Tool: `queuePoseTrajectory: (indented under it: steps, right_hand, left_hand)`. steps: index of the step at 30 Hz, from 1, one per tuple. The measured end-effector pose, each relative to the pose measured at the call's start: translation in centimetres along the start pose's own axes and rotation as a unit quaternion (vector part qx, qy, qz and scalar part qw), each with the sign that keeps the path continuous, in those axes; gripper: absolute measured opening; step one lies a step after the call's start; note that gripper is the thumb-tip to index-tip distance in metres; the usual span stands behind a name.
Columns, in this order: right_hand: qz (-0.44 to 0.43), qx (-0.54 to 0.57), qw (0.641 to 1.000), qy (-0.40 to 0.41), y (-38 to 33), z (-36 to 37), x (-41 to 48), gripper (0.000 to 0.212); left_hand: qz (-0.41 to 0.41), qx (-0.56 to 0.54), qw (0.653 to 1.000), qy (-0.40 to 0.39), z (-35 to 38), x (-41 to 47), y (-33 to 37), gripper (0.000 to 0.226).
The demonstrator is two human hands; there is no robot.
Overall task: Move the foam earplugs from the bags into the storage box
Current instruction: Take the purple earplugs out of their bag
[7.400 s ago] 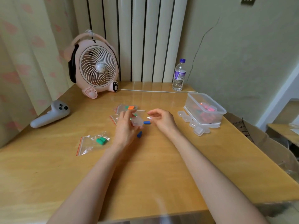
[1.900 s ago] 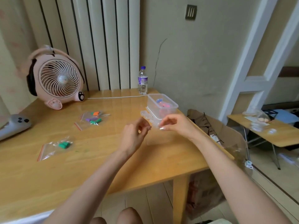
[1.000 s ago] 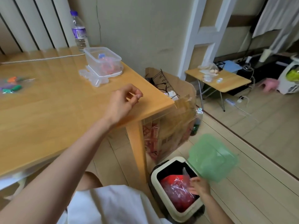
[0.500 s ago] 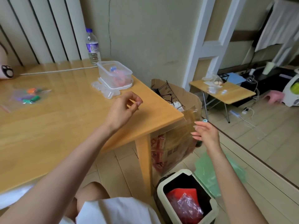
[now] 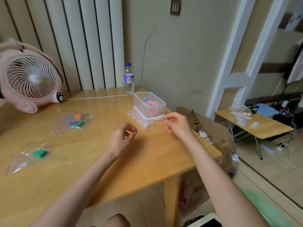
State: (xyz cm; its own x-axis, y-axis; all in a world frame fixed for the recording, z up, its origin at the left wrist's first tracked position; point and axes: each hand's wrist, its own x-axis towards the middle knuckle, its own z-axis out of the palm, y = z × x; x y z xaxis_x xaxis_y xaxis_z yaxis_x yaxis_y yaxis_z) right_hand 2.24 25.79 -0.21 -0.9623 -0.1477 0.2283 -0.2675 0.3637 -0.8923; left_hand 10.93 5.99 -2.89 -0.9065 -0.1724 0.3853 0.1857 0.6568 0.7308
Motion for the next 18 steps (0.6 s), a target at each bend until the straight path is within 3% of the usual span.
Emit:
queuePoseTrajectory:
  steps: [7, 10, 13, 16, 18]
  right_hand:
    - [-0.011, -0.157, 0.987, -0.041, -0.4, 8.3, 3.8, 0.024]
    - [-0.032, -0.187, 0.981, -0.04, -0.8, 10.7, 4.6, 0.02]
    - [-0.042, -0.198, 0.979, -0.039, -1.0, 12.6, 5.0, 0.018]
    - [-0.069, -0.188, 0.979, -0.05, -1.4, 14.4, 5.0, 0.015]
    - [-0.089, -0.171, 0.979, -0.071, -1.6, 15.6, 4.9, 0.015]
  left_hand:
    - [-0.042, 0.052, 0.998, 0.021, -4.2, 0.4, -3.8, 0.013]
    - [-0.074, 0.102, 0.99, 0.068, -6.1, 0.6, -5.7, 0.008]
    - [-0.124, 0.229, 0.957, 0.126, -8.2, 0.9, -8.3, 0.016]
    - [-0.207, 0.332, 0.914, 0.106, -9.9, 1.1, -10.9, 0.039]
    - [-0.248, 0.349, 0.9, 0.076, -10.5, 1.1, -12.3, 0.039]
